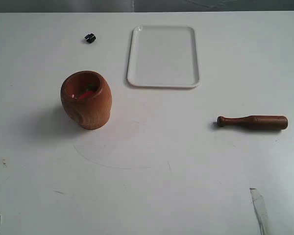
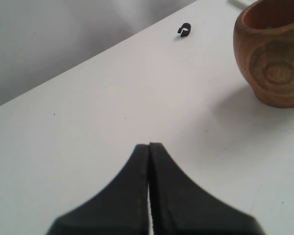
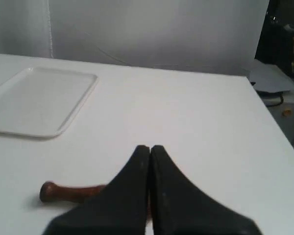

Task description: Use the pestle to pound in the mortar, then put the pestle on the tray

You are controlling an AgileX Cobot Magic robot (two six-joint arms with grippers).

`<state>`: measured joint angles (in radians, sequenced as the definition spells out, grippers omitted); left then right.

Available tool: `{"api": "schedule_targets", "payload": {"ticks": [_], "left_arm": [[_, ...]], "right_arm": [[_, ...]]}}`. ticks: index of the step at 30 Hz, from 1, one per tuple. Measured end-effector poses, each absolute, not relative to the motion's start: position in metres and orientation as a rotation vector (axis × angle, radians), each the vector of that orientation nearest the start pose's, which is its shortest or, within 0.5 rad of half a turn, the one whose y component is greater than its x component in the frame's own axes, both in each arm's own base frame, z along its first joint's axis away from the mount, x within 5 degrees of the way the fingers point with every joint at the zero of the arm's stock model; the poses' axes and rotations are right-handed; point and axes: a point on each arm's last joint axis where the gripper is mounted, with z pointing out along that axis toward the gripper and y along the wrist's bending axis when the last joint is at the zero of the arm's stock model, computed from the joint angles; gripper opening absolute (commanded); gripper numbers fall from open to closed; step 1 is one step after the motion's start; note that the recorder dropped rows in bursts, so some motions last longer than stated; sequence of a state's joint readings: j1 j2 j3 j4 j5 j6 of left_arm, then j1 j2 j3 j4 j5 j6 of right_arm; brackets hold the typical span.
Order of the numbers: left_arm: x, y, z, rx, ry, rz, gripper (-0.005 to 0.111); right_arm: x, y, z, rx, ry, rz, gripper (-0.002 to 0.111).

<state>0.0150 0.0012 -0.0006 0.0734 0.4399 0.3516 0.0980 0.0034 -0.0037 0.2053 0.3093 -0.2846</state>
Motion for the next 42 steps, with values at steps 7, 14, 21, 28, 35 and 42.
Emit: {"api": "schedule_targets", "payload": {"ticks": [7,14,21,28,35,42], "left_arm": [[0.051,0.004,0.174,0.367,1.901,0.320,0.000],[0.051,0.004,0.174,0.367,1.901,0.320,0.000],[0.051,0.004,0.174,0.367,1.901,0.320,0.000],[0.051,0.004,0.174,0.367,1.901,0.320,0.000],[0.051,0.004,0.174,0.367,1.901,0.320,0.000],[0.051,0.004,0.174,0.367,1.901,0.320,0.000]], "right_arm": [[0.054,0.000,0.228,0.046,1.333,0.127,0.000],[0.031,-0.019,0.268,0.239,0.791,0.120,0.000],[0.021,-0.023,0.276,0.412,0.577,0.536,0.000],[0.020,0.003,0.287,0.043,0.641,0.354,0.000],[0.059,0.006,0.316,0.043,0.901,0.272,0.000],[0.140,0.014,0.344,0.051,1.540,0.204,0.000]]}}
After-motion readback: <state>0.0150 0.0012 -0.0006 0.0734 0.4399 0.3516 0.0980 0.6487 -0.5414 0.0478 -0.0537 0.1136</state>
